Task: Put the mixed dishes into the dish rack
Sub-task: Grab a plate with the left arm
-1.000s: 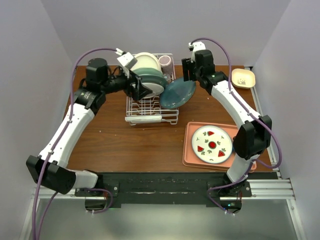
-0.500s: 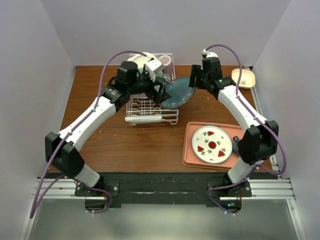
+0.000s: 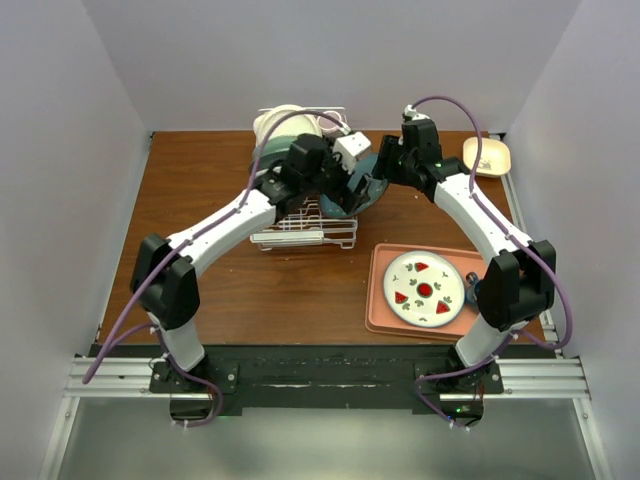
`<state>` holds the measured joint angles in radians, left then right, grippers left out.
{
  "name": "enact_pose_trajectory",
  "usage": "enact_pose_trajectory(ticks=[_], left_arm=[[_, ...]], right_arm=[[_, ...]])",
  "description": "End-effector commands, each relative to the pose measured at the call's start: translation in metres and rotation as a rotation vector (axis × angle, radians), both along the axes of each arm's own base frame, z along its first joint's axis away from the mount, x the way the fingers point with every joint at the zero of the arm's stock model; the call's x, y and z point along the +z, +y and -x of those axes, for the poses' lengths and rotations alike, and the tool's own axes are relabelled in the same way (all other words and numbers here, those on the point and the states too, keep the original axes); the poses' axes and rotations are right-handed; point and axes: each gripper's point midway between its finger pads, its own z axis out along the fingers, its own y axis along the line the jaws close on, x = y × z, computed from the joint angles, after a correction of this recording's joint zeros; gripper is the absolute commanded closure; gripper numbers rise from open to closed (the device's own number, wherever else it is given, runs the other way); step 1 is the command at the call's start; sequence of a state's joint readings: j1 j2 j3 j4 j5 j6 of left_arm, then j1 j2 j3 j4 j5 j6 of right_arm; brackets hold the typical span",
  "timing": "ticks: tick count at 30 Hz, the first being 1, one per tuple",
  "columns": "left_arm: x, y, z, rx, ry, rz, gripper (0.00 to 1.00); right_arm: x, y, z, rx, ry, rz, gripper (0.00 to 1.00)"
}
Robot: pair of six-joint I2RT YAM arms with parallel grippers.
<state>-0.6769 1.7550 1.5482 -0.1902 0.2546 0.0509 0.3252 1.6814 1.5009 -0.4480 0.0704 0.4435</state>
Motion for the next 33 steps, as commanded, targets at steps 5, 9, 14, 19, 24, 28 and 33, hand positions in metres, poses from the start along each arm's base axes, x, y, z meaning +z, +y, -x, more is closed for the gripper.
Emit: enact_pose_trajectory(ticks=[5, 9, 14, 19, 24, 28, 33], left_arm=[[0.002, -0.045, -0.011, 0.047, -0.208, -0.062, 0.03], [-0.01, -0.048, -0.016, 0.097, -0.228, -0.063, 0.04], [-0.024, -0.05, -0.024, 0.152, -0.237, -0.09, 0.19], [-0.046, -0.05, -0.03, 0.2, -0.236, -0.144, 0.41], [-0.063, -0.05, -0.03, 0.207, -0.227, -0.187, 0.55], [-0.064, -0.051, -0.028, 0.219, -0.233, -0.204, 0.8], [-0.056, -0.047, -0.029, 0.251, -0.249, -0.208, 1.0]], right_arm=[[0.03, -0.006, -0.003, -0.088, -0.062, -0.048, 0.41], [0.033, -0.008, -0.006, -0.11, -0.063, -0.057, 0.42], [0.04, -0.013, -0.007, -0.14, -0.073, -0.072, 0.42], [0.05, -0.025, -0.006, -0.182, -0.096, -0.077, 0.42], [0.058, -0.036, -0.005, -0.212, -0.112, -0.09, 0.42], [0.064, -0.042, -0.004, -0.233, -0.122, -0.104, 0.42], [0.068, -0.044, -0.005, -0.238, -0.132, -0.109, 0.42]])
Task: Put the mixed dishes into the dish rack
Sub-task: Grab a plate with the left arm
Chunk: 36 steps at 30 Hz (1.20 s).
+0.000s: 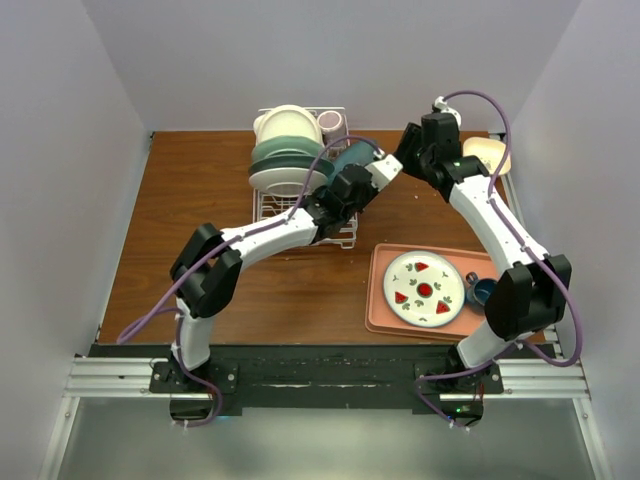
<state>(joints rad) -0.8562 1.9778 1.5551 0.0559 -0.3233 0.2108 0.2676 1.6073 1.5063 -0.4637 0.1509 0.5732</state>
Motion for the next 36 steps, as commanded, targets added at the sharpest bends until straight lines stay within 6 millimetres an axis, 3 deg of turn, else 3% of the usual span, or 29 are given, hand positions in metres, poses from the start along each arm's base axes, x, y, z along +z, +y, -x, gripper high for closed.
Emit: enact_pose_trajectory(ticks=[1, 7, 10, 15, 18, 23, 30, 36], left_arm=[[0.006, -0.016, 0.013, -0.049, 0.02, 0.034, 1.0], [0.031, -0.018, 0.018, -0.059, 0.013, 0.1, 1.0], [0.057, -0.022, 0.02, -0.078, -0.003, 0.152, 1.0], [0.098, -0.025, 0.027, -0.108, -0.026, 0.228, 1.0], [0.115, -0.022, 0.037, -0.129, -0.016, 0.252, 1.0], [0.152, -0.016, 0.052, -0.168, -0.027, 0.312, 1.0], [0.195, -0.012, 0.085, -0.3, -0.033, 0.361, 1.0], [0.226, 0.004, 0.105, -0.409, -0.072, 0.322, 1.0]], right_arm=[[0.034, -0.007, -0.002, -0.045, -0.077, -0.025, 0.42], [0.047, -0.016, -0.003, -0.074, -0.105, -0.015, 0.41], [0.064, -0.021, -0.004, -0.087, -0.143, -0.019, 0.34], [0.101, -0.025, -0.005, -0.094, -0.223, -0.036, 0.01], [0.12, -0.026, -0.005, -0.094, -0.265, -0.046, 0.01], [0.135, -0.031, -0.002, -0.11, -0.302, -0.055, 0.01], [0.138, -0.041, 0.001, -0.144, -0.318, -0.061, 0.01], [0.135, -0.044, 0.001, -0.149, -0.321, -0.07, 0.01]])
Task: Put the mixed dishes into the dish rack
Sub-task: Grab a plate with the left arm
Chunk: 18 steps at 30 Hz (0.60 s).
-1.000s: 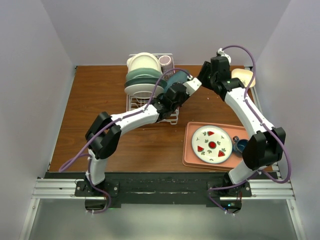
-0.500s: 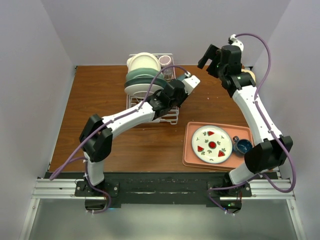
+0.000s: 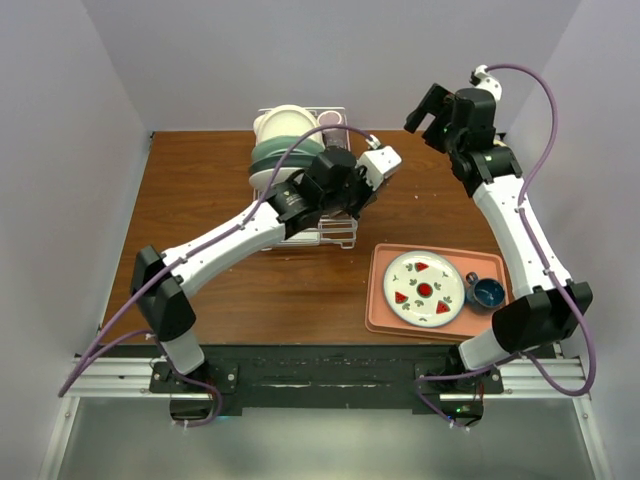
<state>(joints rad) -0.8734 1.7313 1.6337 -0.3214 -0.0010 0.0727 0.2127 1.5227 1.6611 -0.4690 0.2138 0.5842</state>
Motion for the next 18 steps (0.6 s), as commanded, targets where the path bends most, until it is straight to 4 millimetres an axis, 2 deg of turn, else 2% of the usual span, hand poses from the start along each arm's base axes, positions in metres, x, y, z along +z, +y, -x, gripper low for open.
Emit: enact_pose_trajectory(ticks=[1, 5, 6, 10, 14, 16, 17, 18], left_arm=[[0.15, 0.012, 0.018, -0.127, -0.27, 0.226, 1.0], [0.163, 0.03, 0.025, -0.249, -0.278, 0.243, 1.0], [0.165, 0.041, 0.018, -0.247, -0.28, 0.244, 1.0], [0.176, 0.059, 0.022, -0.32, -0.303, 0.231, 1.0], [0.177, 0.07, 0.025, -0.398, -0.276, 0.229, 1.0], [0.175, 0.082, 0.019, -0.407, -0.266, 0.217, 1.0], [0.175, 0.084, 0.025, -0.455, -0.256, 0.226, 1.0], [0.173, 0.093, 0.022, -0.458, -0.243, 0.225, 1.0]], right_arm=[[0.029, -0.008, 0.005, -0.032, -0.092, -0.033, 0.01], [0.028, -0.009, 0.007, -0.035, -0.095, -0.035, 0.01], [0.028, -0.01, 0.007, -0.036, -0.097, -0.034, 0.01], [0.027, -0.012, 0.009, -0.041, -0.099, -0.028, 0.01], [0.026, -0.015, 0.011, -0.049, -0.099, -0.029, 0.01], [0.026, -0.015, 0.011, -0.049, -0.101, -0.029, 0.01], [0.024, -0.015, 0.011, -0.049, -0.096, -0.028, 0.01], [0.024, -0.015, 0.011, -0.049, -0.099, -0.029, 0.01]])
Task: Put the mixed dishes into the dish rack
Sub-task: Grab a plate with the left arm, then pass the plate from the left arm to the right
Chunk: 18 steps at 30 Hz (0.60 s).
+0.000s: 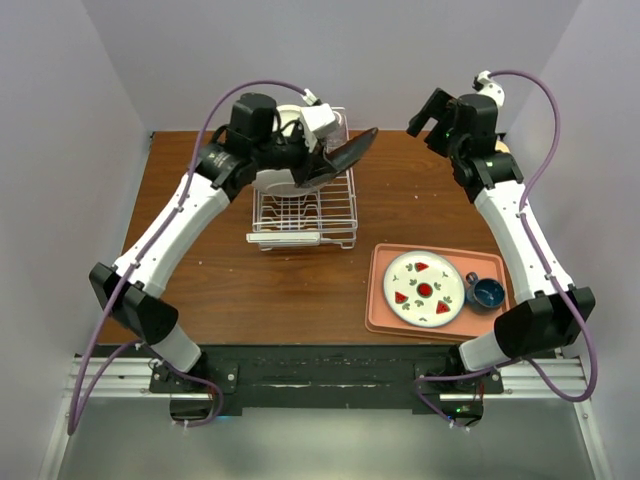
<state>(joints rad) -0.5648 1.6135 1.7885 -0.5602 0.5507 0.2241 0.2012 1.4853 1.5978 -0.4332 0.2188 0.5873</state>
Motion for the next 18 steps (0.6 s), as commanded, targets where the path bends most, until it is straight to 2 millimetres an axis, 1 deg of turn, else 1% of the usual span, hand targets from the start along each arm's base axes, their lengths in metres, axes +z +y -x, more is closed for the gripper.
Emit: enact_pose_trajectory(ticks=[1, 2, 3, 6, 10, 14, 15, 17, 18], left_arm=[[0.089, 0.014, 0.028, -0.212, -0.243, 0.142, 1.0], [0.09, 0.017, 0.033, -0.245, -0.247, 0.148, 1.0], [0.088, 0.024, 0.033, -0.244, -0.239, 0.14, 1.0], [0.087, 0.035, 0.035, -0.259, -0.266, 0.118, 1.0], [0.081, 0.044, 0.041, -0.307, -0.281, 0.092, 1.0], [0.063, 0.052, 0.043, -0.347, -0.258, 0.053, 1.0], [0.054, 0.054, 0.043, -0.356, -0.247, 0.031, 1.0], [0.045, 0.057, 0.047, -0.394, -0.24, 0.008, 1.0], [0.038, 0.059, 0.047, -0.405, -0.23, -0.011, 1.0]], right_arm=[[0.027, -0.008, 0.006, -0.032, -0.086, -0.024, 0.01], [0.027, -0.008, 0.006, -0.031, -0.086, -0.023, 0.01], [0.026, -0.008, 0.006, -0.03, -0.084, -0.023, 0.01], [0.023, -0.007, 0.005, -0.029, -0.08, -0.024, 0.01], [0.023, -0.006, 0.004, -0.024, -0.079, -0.024, 0.01], [0.021, -0.005, 0.003, -0.016, -0.076, -0.024, 0.01], [0.022, -0.005, 0.003, -0.015, -0.077, -0.026, 0.01], [0.018, -0.003, 0.001, -0.009, -0.068, -0.026, 0.01], [0.019, -0.003, 0.001, -0.005, -0.072, -0.029, 0.01]])
